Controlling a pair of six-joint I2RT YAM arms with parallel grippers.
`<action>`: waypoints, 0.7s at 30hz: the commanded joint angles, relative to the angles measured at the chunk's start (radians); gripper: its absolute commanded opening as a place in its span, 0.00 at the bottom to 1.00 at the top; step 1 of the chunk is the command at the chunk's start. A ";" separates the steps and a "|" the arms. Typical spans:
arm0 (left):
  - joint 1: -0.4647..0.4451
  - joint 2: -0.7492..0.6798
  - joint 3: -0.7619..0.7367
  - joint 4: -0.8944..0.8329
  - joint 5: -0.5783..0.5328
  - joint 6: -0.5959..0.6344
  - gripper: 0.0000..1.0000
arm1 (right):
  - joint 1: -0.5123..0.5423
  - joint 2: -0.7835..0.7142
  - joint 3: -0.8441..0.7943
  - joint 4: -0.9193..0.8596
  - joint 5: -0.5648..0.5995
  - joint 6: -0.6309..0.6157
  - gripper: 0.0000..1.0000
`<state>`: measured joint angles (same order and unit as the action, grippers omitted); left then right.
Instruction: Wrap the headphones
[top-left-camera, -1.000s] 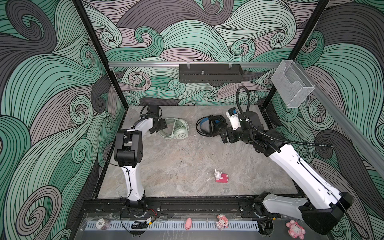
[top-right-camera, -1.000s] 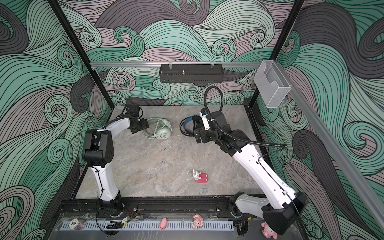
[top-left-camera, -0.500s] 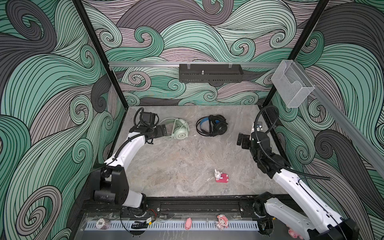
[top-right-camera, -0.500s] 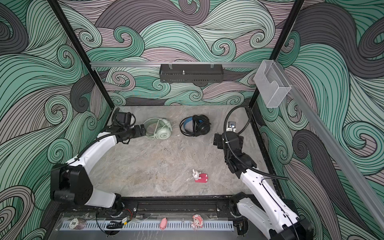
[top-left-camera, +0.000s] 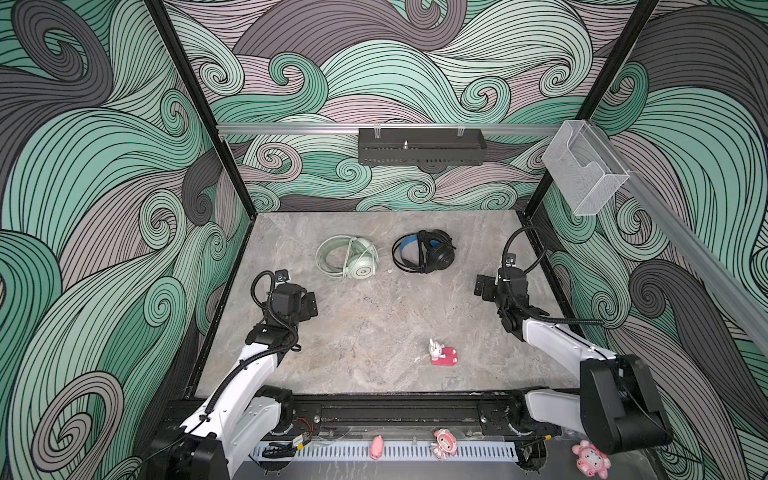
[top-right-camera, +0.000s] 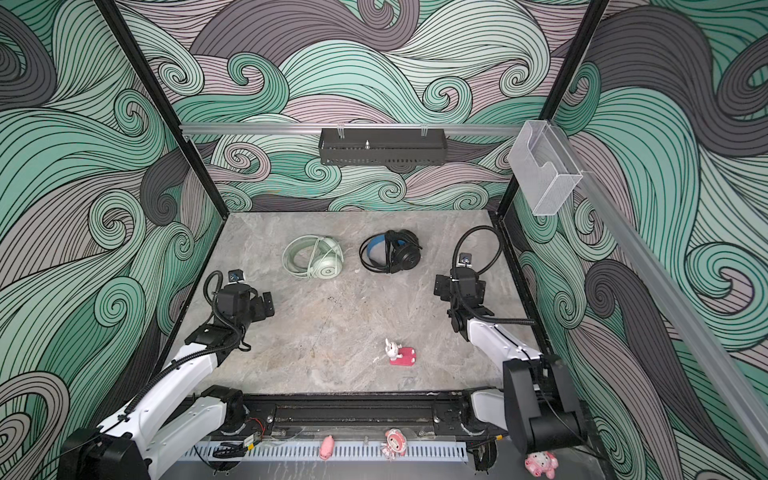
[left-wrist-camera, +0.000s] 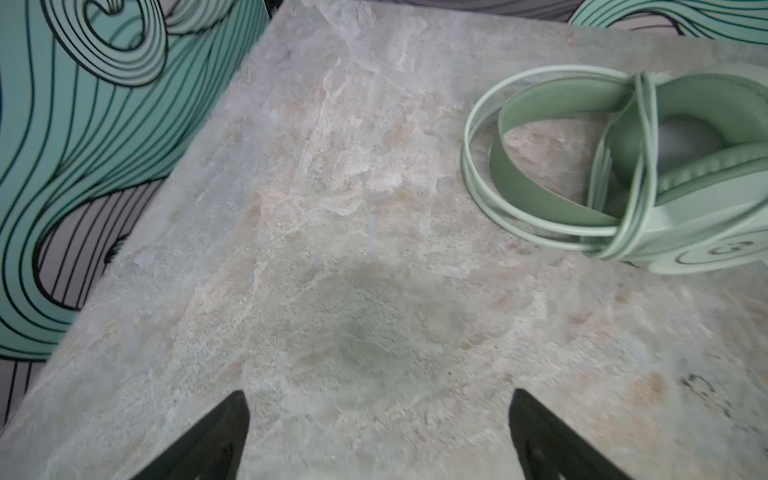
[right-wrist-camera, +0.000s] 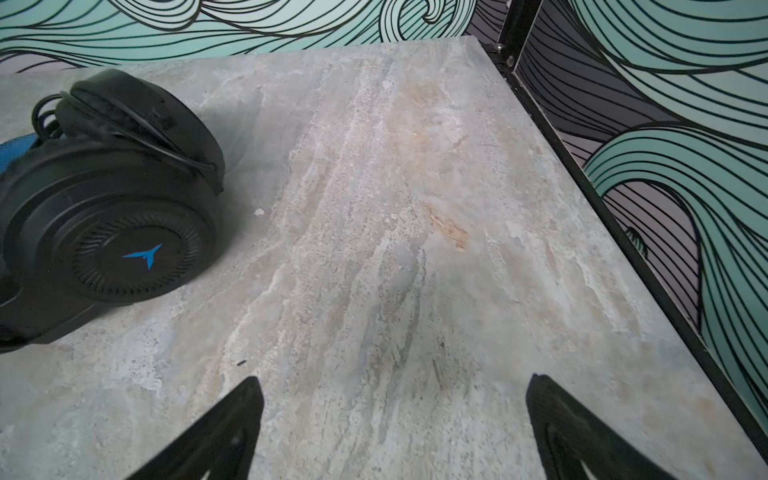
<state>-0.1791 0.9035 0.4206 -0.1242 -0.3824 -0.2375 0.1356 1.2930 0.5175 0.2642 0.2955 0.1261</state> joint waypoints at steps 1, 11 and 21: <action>0.006 0.046 0.007 0.264 -0.074 0.119 0.99 | -0.019 0.039 -0.065 0.205 -0.066 -0.044 0.99; 0.037 0.510 0.065 0.702 -0.171 0.244 0.99 | -0.155 0.150 -0.106 0.474 -0.169 -0.062 0.99; 0.168 0.645 -0.017 0.961 0.089 0.207 0.99 | -0.110 0.250 -0.102 0.560 -0.248 -0.155 0.99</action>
<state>-0.0303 1.5063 0.4332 0.6579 -0.3706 -0.0330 0.0143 1.5444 0.4129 0.7624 0.0723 0.0044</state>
